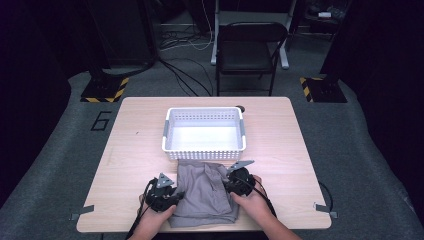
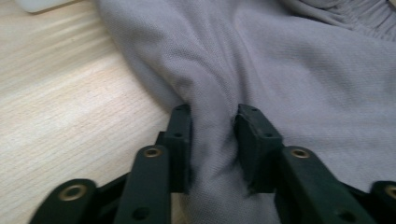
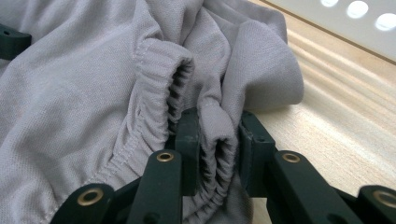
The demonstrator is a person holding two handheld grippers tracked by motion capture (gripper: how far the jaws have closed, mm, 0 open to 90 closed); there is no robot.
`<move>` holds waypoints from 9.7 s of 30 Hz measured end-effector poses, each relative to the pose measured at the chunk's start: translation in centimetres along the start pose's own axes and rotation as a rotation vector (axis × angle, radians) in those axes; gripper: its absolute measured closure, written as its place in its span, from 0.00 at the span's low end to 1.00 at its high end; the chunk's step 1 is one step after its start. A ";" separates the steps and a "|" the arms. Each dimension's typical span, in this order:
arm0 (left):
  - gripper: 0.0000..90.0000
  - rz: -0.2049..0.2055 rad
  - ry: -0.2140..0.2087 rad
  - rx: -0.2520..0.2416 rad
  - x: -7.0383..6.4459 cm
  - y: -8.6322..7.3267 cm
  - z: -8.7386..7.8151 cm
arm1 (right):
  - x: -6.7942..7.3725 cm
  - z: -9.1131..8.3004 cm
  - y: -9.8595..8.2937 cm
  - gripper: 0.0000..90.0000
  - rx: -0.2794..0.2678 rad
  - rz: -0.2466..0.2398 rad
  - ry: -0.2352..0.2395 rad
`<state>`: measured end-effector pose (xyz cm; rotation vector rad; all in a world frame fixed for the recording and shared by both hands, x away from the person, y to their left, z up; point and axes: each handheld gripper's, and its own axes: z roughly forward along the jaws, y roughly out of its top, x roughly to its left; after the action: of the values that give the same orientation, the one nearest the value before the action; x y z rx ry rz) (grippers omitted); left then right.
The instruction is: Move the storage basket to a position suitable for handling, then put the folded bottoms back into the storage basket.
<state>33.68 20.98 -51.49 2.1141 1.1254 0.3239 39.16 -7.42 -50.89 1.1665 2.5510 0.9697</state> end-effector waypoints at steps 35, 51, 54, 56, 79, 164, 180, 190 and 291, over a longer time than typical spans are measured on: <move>0.85 0.014 -0.035 0.012 0.1 0.9 -1.1 | 0.2 -1.5 0.5 0.86 0.039 0.024 0.026; 0.85 0.011 -0.069 0.035 -0.1 1.2 -1.9 | 0.4 -2.4 1.2 0.86 0.081 -0.005 0.044; 0.85 0.016 -0.073 0.032 -0.1 1.6 -2.3 | 0.4 -2.8 1.4 0.86 0.087 -0.009 0.054; 0.85 0.017 -0.079 0.033 -0.2 1.8 -2.6 | 0.4 -3.2 1.6 0.86 0.076 -0.019 0.059; 0.85 0.003 -0.127 0.006 -0.8 4.3 -5.2 | 0.3 -6.7 3.6 0.86 0.056 -0.003 0.094; 0.85 0.012 0.004 -0.062 5.6 23.1 -7.7 | -6.0 -12.6 22.6 0.86 0.033 0.112 -0.049; 0.85 -0.032 -0.007 -0.054 7.9 24.3 -5.4 | -7.9 -11.0 24.4 0.86 0.048 0.152 -0.072; 0.85 -0.042 0.009 -0.031 8.9 24.7 -3.2 | -9.3 -9.3 25.0 0.86 0.040 0.182 -0.073; 0.85 -0.166 0.052 0.049 11.4 18.8 5.6 | -10.8 1.2 20.9 0.86 0.114 0.218 -0.137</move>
<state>54.96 20.52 -43.72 2.0483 1.3427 0.2767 59.75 -4.62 -39.91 1.5124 2.4371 0.7635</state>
